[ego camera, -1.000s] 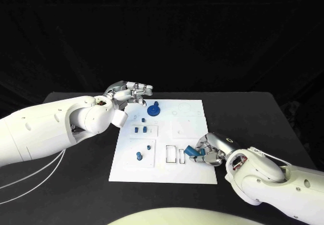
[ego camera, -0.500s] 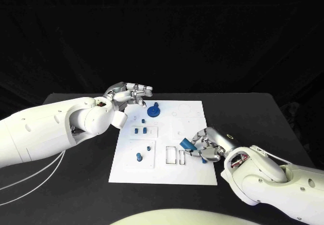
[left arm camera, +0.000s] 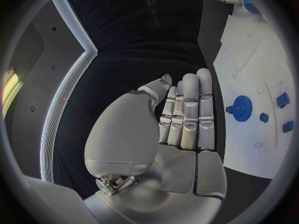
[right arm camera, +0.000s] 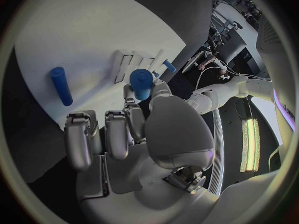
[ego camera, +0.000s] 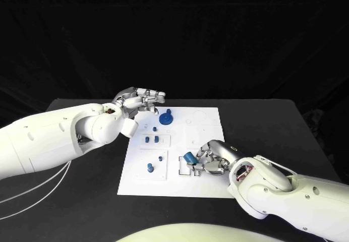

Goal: Assemble the parts on the task board

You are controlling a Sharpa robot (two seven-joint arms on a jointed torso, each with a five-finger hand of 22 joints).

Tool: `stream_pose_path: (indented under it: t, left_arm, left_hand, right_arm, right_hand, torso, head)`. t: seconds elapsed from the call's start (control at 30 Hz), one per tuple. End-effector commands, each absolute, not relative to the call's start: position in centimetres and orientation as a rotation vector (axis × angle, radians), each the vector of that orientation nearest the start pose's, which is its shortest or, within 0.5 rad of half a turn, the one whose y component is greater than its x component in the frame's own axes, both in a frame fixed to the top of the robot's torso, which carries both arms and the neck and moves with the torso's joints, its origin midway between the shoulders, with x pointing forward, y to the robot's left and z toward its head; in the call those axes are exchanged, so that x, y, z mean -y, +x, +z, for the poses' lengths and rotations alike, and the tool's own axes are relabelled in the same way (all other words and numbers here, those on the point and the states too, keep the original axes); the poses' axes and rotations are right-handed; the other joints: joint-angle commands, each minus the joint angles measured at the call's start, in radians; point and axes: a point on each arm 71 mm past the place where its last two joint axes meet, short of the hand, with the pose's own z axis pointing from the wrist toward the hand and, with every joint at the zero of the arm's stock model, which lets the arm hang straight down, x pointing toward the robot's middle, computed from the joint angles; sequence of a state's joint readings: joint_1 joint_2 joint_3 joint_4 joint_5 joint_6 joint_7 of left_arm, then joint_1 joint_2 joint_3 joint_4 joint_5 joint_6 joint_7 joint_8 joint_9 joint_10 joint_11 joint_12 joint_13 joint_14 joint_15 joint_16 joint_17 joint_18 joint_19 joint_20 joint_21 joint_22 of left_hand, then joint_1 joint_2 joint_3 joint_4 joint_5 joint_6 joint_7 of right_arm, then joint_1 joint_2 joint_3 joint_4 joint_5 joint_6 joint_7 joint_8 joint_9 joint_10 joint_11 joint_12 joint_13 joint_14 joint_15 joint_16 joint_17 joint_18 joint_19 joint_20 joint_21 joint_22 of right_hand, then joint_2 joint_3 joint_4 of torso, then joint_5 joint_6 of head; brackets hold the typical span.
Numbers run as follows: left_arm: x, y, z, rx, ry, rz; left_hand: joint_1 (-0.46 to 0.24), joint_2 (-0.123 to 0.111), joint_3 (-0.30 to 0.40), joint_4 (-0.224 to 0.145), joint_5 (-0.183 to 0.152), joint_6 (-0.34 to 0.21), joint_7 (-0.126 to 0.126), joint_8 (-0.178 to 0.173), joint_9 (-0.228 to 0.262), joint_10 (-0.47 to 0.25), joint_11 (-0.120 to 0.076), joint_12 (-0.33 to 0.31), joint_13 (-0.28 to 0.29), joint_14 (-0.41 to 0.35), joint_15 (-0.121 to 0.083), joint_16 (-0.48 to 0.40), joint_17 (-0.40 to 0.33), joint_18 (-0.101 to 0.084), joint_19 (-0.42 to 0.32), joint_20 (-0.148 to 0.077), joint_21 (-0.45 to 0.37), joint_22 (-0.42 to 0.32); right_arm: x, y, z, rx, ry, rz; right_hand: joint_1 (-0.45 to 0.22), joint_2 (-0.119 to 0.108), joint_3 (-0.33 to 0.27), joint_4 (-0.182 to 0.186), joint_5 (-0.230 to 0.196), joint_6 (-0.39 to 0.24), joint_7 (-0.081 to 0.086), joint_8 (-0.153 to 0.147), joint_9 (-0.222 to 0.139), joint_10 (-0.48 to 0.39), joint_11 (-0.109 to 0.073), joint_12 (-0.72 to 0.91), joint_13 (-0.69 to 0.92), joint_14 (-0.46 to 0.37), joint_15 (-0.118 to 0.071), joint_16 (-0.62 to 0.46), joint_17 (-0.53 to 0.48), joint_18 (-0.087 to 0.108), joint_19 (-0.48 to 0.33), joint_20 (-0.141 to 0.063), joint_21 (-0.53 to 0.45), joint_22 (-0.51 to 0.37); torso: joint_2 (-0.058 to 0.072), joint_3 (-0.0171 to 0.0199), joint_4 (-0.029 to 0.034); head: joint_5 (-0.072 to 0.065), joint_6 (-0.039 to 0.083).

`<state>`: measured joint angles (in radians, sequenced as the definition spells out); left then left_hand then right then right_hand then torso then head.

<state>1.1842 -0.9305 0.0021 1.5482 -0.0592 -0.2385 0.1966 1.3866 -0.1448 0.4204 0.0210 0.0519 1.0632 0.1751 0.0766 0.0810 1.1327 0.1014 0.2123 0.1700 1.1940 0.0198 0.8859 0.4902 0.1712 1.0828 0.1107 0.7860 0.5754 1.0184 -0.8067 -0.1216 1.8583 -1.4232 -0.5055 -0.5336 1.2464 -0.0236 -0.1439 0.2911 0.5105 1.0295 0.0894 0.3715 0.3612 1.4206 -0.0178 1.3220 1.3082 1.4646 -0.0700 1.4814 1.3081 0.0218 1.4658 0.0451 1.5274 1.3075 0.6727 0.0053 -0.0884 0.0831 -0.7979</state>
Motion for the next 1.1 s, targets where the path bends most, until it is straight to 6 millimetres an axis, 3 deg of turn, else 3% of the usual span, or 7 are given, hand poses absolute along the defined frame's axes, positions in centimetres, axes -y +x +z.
stream_pose_path:
  t: [0.03, 0.6, 0.67, 0.73, 0.83, 1.03, 1.1]
  left_arm:
    - [-23.77, 48.36, -17.89, -1.588, -1.161, -1.475]
    - [-23.81, 48.34, -17.90, -1.592, -1.162, -1.475]
    - [-23.82, 48.34, -17.90, -1.592, -1.163, -1.475]
    - [-23.83, 48.33, -17.91, -1.593, -1.163, -1.474]
    - [-23.85, 48.33, -17.91, -1.594, -1.163, -1.474]
    - [-23.88, 48.32, -17.92, -1.596, -1.164, -1.473]
    - [-23.89, 48.32, -17.93, -1.596, -1.165, -1.473]
  left_hand:
    - [-0.011, -0.003, -0.005, 0.000, -0.001, -0.003, -0.002, 0.004, -0.002, -0.007, -0.001, 0.006, 0.001, -0.002, 0.001, -0.004, -0.001, 0.013, 0.006, -0.002, -0.005, -0.001]
    - [-0.011, -0.003, -0.005, 0.000, -0.001, -0.003, -0.002, 0.004, -0.002, -0.007, -0.001, 0.006, 0.001, -0.002, 0.001, -0.004, -0.001, 0.013, 0.006, -0.002, -0.005, -0.001]
    - [-0.011, -0.003, -0.005, 0.000, -0.001, -0.003, -0.002, 0.004, -0.002, -0.007, -0.001, 0.006, 0.001, -0.002, 0.001, -0.004, -0.001, 0.013, 0.006, -0.002, -0.005, -0.001]
    - [-0.011, -0.003, -0.005, 0.000, -0.001, -0.003, -0.002, 0.004, -0.002, -0.007, -0.001, 0.006, 0.001, -0.002, 0.001, -0.004, -0.001, 0.013, 0.006, -0.002, -0.005, -0.001]
    - [-0.007, 0.002, -0.005, -0.001, -0.001, -0.003, -0.002, 0.004, -0.002, -0.009, -0.002, 0.007, 0.001, -0.003, 0.001, -0.004, -0.002, 0.013, 0.007, -0.002, -0.007, -0.003]
    - [0.000, 0.007, -0.002, -0.004, -0.001, -0.004, -0.002, 0.005, -0.003, -0.010, -0.002, 0.009, 0.002, -0.003, 0.000, -0.004, -0.004, 0.014, 0.009, -0.003, -0.009, -0.004]
    - [0.000, 0.007, -0.002, -0.004, -0.001, -0.004, -0.002, 0.005, -0.003, -0.011, -0.002, 0.009, 0.002, -0.003, 0.000, -0.004, -0.004, 0.014, 0.009, -0.003, -0.009, -0.004]
  right_arm:
    - [11.51, 36.44, -25.80, -1.965, 0.127, 0.696]
    - [11.11, 36.80, -26.46, -1.986, 0.135, 0.679]
    - [11.09, 36.84, -26.48, -1.984, 0.135, 0.680]
    - [11.05, 36.89, -26.48, -1.981, 0.137, 0.682]
    - [11.03, 36.96, -26.45, -1.972, 0.142, 0.686]
    - [11.13, 37.09, -26.32, -1.946, 0.164, 0.688]
    - [11.16, 37.11, -26.26, -1.936, 0.169, 0.689]
  right_hand:
    - [-0.017, 0.003, -0.010, 0.000, -0.002, 0.044, -0.035, 0.003, 0.002, 0.008, 0.000, 0.003, 0.027, 0.075, -0.008, 0.004, 0.102, -0.014, 0.090, -0.010, 0.007, 0.253]
    - [-0.068, 0.024, -0.032, 0.000, -0.011, 0.064, -0.046, 0.014, 0.014, 0.028, -0.009, 0.025, 0.051, 0.077, -0.016, 0.009, 0.110, -0.016, 0.094, -0.017, 0.016, 0.255]
    - [-0.087, 0.027, -0.044, -0.001, -0.049, 0.065, -0.047, 0.016, 0.018, 0.029, -0.010, 0.024, 0.052, 0.077, -0.017, 0.009, 0.110, -0.016, 0.094, -0.018, 0.016, 0.256]
    - [-0.105, 0.029, -0.060, -0.001, -0.118, 0.064, -0.047, 0.017, 0.022, 0.028, -0.010, 0.021, 0.051, 0.076, -0.017, 0.008, 0.108, -0.015, 0.093, -0.019, 0.013, 0.255]
    - [-0.117, 0.017, -0.078, -0.001, -0.182, 0.052, -0.043, 0.013, 0.024, 0.016, -0.007, 0.000, 0.035, 0.074, -0.015, 0.003, 0.100, -0.012, 0.086, -0.018, -0.003, 0.250]
    - [-0.181, -0.013, -0.093, 0.003, -0.283, 0.033, -0.034, 0.007, 0.030, -0.011, 0.002, -0.047, 0.000, 0.070, -0.008, -0.006, 0.085, -0.007, 0.076, -0.012, -0.026, 0.243]
    - [-0.194, -0.022, -0.088, 0.004, -0.294, 0.031, -0.033, 0.007, 0.032, -0.013, 0.002, -0.050, -0.002, 0.070, -0.007, -0.007, 0.084, -0.006, 0.075, -0.011, -0.028, 0.243]
  torso:
    - [-0.001, 0.0001, -0.0012]
    - [0.001, 0.0004, -0.0013]
    - [0.001, 0.0007, -0.0009]
    - [0.001, 0.0010, -0.0014]
    - [0.001, 0.0008, -0.0015]
    - [0.000, 0.0008, -0.0025]
    - [0.000, 0.0011, -0.0026]
  head:
    - [0.002, -0.002]
    - [0.007, -0.001]
    - [0.007, -0.001]
    - [0.007, -0.001]
    - [0.007, -0.002]
    - [0.008, -0.004]
    - [0.008, -0.004]
